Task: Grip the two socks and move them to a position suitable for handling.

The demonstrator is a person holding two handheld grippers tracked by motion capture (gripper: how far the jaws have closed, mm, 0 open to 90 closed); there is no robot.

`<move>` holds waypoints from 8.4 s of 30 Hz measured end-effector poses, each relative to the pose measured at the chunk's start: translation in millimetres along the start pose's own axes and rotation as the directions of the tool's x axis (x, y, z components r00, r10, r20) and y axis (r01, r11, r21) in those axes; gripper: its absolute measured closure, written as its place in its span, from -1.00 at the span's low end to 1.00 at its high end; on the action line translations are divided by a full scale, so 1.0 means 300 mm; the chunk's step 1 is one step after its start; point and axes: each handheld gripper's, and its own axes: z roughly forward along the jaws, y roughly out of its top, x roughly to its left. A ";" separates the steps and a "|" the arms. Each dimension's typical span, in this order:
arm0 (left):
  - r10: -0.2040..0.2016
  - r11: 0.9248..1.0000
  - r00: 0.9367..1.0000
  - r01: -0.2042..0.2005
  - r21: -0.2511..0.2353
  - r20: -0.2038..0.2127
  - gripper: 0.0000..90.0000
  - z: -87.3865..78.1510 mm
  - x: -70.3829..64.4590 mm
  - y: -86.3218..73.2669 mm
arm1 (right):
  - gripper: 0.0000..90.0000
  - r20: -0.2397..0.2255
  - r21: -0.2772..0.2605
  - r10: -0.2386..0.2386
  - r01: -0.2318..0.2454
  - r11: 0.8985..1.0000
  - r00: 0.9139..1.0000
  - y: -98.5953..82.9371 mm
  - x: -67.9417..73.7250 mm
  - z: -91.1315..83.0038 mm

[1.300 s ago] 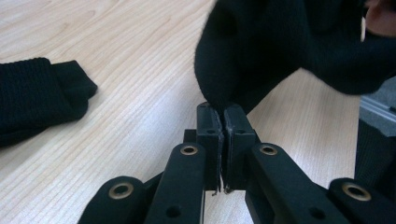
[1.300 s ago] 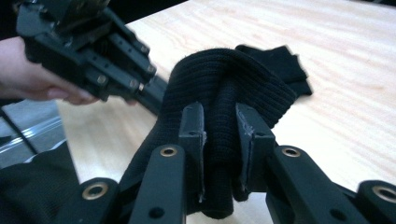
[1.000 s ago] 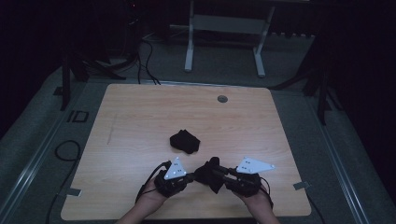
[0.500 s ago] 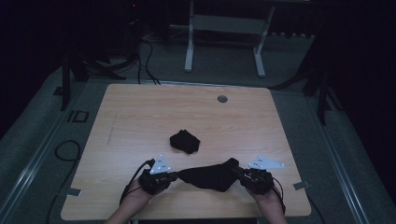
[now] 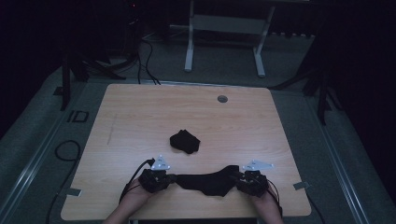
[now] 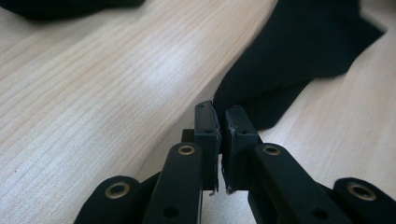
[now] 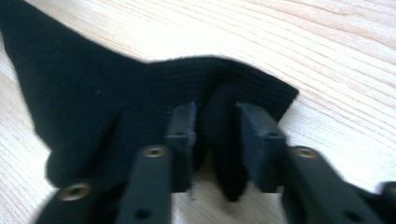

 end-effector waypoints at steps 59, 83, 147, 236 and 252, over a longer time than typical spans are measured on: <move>0.042 0.999 0.999 -0.042 0.004 -0.035 0.96 0.057 -0.064 -0.032 | 0.94 -0.001 0.017 -0.055 0.055 0.998 0.998 -0.103 -0.040 -0.098; -0.046 0.980 0.995 0.027 -0.197 -0.092 -0.05 -0.090 0.025 -0.101 | 0.17 -0.105 -0.118 -0.195 0.183 0.976 0.975 0.344 0.052 0.045; -0.114 0.975 0.985 0.086 -0.204 -0.128 -0.09 -0.063 0.074 -0.122 | 0.00 -0.065 0.067 -0.326 0.330 0.942 0.943 0.555 0.206 0.560; 0.001 1.000 0.999 0.000 0.012 -0.032 0.95 0.296 0.044 0.351 | 0.80 0.016 0.027 -0.171 0.170 0.985 0.985 0.370 -0.073 0.213; 0.041 0.997 0.992 -0.049 -0.067 -0.123 0.96 0.053 0.074 0.390 | 0.81 -0.081 -0.203 -0.142 0.124 0.971 0.986 0.446 -0.060 -0.038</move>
